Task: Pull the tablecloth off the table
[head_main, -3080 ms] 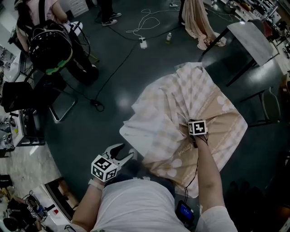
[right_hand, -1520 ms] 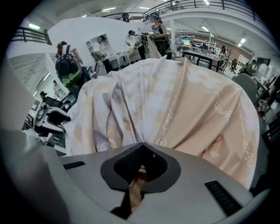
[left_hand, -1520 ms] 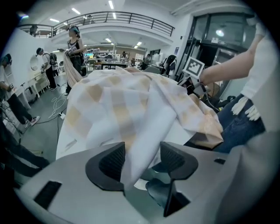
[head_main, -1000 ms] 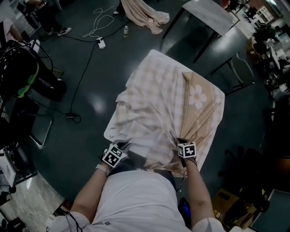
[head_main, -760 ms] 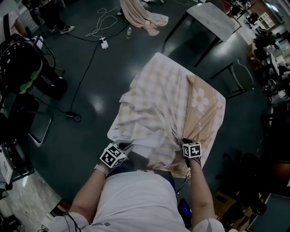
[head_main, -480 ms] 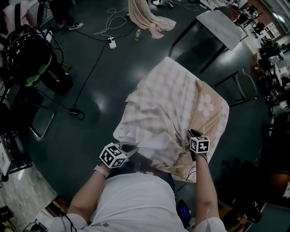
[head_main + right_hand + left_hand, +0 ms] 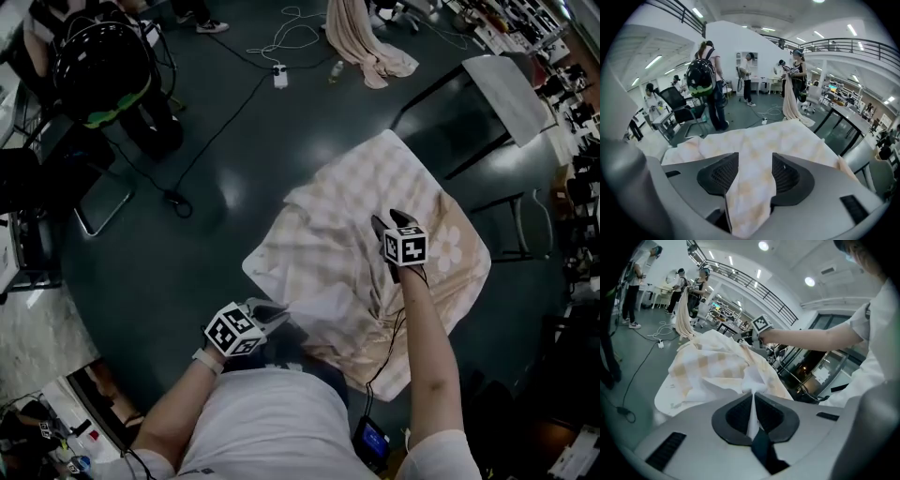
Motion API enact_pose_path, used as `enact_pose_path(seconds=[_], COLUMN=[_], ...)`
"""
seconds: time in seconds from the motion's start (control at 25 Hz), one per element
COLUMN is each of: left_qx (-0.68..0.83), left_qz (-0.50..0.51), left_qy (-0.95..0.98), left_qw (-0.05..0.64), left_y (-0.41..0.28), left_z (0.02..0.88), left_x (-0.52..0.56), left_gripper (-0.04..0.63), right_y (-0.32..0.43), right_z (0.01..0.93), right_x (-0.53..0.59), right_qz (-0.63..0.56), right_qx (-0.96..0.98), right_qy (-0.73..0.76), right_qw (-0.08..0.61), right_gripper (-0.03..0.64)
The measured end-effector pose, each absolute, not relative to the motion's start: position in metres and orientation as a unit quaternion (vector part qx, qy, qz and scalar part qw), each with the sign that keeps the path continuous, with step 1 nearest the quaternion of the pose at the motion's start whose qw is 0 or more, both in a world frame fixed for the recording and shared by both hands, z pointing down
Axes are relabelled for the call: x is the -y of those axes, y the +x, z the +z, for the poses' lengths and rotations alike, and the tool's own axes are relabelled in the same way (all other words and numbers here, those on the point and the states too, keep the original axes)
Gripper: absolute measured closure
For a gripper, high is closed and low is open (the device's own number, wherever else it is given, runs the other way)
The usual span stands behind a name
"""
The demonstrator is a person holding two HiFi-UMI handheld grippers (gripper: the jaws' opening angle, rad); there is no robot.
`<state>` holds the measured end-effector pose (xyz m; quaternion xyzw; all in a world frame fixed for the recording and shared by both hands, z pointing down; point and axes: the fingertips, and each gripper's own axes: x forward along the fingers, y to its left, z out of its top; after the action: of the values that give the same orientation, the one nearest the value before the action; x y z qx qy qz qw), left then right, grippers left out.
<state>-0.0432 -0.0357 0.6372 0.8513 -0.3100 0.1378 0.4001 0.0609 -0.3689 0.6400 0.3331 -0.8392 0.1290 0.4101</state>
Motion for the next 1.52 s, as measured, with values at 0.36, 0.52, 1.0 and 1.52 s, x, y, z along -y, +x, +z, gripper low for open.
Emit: enact_pose_path(seconds=[0.36, 0.52, 1.0, 1.52], left_qx=[0.372, 0.390, 0.426, 0.437], left_qz=[0.127, 0.104, 0.059, 0.050], left_qy=[0.828, 0.818, 0.793, 0.781], left_qw=[0.400, 0.410, 0.431, 0.443], left_y=[-0.035, -0.039, -0.056, -0.053], left_z=[0.627, 0.624, 0.620, 0.629], left_x=[0.022, 0.017, 0.008, 0.007], left_gripper=[0.575, 0.574, 0.575, 0.575], right_y=[-0.001, -0.012, -0.021, -0.023], right_z=[0.694, 0.706, 0.741, 0.749], right_x=[0.446, 0.478, 0.527, 0.515], right_qz=[0.121, 0.119, 0.161, 0.194], right_qx=[0.845, 0.836, 0.817, 0.823], right_qy=[0.302, 0.319, 0.335, 0.331], right_qw=[0.425, 0.430, 0.440, 0.418], right_gripper=[0.388, 0.379, 0.351, 0.517])
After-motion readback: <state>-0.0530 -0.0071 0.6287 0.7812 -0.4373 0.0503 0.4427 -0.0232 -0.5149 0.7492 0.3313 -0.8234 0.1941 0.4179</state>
